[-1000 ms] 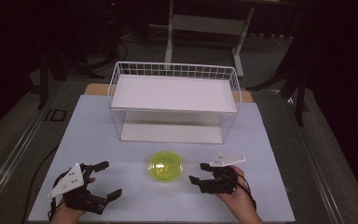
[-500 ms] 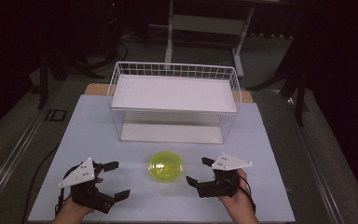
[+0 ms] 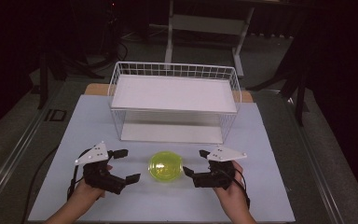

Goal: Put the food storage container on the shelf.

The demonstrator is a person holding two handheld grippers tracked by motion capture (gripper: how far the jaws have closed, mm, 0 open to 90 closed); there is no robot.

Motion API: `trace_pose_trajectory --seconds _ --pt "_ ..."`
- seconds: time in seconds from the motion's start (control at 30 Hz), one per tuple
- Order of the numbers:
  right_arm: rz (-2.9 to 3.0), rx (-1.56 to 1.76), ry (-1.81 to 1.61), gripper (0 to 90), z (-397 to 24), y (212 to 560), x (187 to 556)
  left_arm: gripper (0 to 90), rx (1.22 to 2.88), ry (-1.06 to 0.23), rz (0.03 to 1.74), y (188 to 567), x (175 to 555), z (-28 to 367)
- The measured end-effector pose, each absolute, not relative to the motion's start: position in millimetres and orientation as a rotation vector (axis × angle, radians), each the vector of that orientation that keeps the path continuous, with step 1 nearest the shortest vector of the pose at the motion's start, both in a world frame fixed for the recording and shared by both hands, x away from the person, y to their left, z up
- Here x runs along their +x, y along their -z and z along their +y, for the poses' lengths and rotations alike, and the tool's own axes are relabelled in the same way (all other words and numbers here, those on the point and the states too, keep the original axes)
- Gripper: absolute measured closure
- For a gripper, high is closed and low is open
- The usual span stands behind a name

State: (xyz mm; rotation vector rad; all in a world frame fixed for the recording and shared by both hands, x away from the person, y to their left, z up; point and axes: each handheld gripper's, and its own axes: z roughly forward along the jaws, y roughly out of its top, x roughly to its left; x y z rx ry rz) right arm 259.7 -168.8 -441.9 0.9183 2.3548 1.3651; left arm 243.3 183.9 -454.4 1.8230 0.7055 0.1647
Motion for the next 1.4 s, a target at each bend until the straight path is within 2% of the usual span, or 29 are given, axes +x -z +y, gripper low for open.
trace_pose_trajectory --seconds 0.03,0.5,0.53,0.57,0.7,0.77,0.87,0.9,0.93,0.97,1.23,1.33,1.4 --pt "2.346 0.95 -1.379 14.6 -168.3 442.3 261.3 1.2 1.835 -0.166 0.708 455.2 245.8 181.4" --pt "2.364 1.153 -1.364 14.3 -159.5 463.6 278.8 1.3 1.856 -0.039 0.832 475.7 278.8 156.2" --pt "2.375 1.17 -1.362 14.6 -158.2 465.9 280.0 3.8 1.852 -0.039 0.842 477.7 279.7 155.5" --pt "2.395 1.185 -1.34 20.7 -154.9 470.1 282.0 12.6 1.847 -0.039 0.851 479.6 280.1 155.1" --pt "2.407 1.198 -1.318 24.7 -149.9 475.6 285.8 14.1 1.871 -0.054 0.928 485.4 282.2 150.4" --pt "2.396 1.235 -1.306 32.8 -146.3 480.3 289.4 16.8 1.856 -0.039 0.961 487.4 282.5 150.2" --pt "2.392 1.263 -1.287 36.4 -144.8 482.9 290.7 18.0 1.856 -0.026 1.0 490.5 282.3 150.2" --pt "2.381 1.286 -1.283 36.9 -144.1 484.5 290.8 22.9 1.857 -0.022 1.002 491.6 282.2 150.6" --pt "2.381 1.292 -1.272 38.7 -143.7 485.5 291.1 23.7 1.855 -0.03 1.017 493.0 281.6 151.0" --pt "2.385 1.305 -1.252 41.4 -142.7 487.7 291.1 31.8 1.86 -0.025 1.033 494.6 281.7 151.6" --pt "2.417 1.346 -1.254 46.9 -139.1 493.7 292.2 40.3 1.863 0.052 1.11 505.3 283.2 148.0" --pt "2.427 1.361 -1.257 51.1 -138.2 495.5 293.4 44.8 1.87 0.081 1.125 509.1 284.4 146.0" --pt "2.443 1.358 -1.257 54.5 -136.9 494.2 293.5 50.9 1.874 0.099 1.125 509.6 284.7 145.3"
